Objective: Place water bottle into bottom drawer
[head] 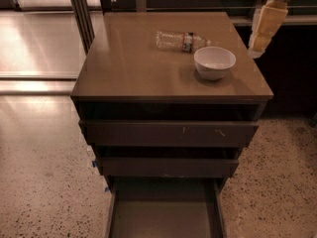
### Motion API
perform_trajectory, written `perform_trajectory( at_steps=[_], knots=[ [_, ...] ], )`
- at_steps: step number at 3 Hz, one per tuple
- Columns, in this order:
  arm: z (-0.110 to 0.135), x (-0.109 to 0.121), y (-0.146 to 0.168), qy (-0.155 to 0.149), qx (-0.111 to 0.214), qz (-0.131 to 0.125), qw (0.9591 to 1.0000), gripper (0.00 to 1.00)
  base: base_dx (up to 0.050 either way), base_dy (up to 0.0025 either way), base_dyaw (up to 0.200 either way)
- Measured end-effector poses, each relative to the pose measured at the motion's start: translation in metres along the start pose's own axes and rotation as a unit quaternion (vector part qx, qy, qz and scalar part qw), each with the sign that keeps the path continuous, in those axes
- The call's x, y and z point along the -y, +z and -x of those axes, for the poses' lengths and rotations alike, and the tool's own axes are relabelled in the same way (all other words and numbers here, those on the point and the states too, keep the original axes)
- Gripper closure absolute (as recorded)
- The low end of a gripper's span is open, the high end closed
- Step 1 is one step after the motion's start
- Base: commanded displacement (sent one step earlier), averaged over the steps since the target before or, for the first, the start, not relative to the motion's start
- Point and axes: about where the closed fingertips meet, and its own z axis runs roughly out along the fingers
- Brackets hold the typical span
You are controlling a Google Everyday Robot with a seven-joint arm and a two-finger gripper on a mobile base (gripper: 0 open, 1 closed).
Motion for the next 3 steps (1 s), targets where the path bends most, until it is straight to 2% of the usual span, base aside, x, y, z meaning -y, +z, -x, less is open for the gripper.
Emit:
perform_trajectory(
  at_steps=[1, 2, 3],
  knots=[
    [0.027, 0.038, 0.022, -0.011, 0.017, 0.001, 0.9998, 0.00, 0.000, 0.00000, 0.000],
    [0.062, 0.075, 0.046, -0.018, 0.044, -0.019, 0.9987, 0.00, 0.000, 0.00000, 0.000],
    [0.067, 0.088, 0.046, -0.018, 0.053, -0.037, 0.9977, 0.00, 0.000, 0.00000, 0.000]
  ],
)
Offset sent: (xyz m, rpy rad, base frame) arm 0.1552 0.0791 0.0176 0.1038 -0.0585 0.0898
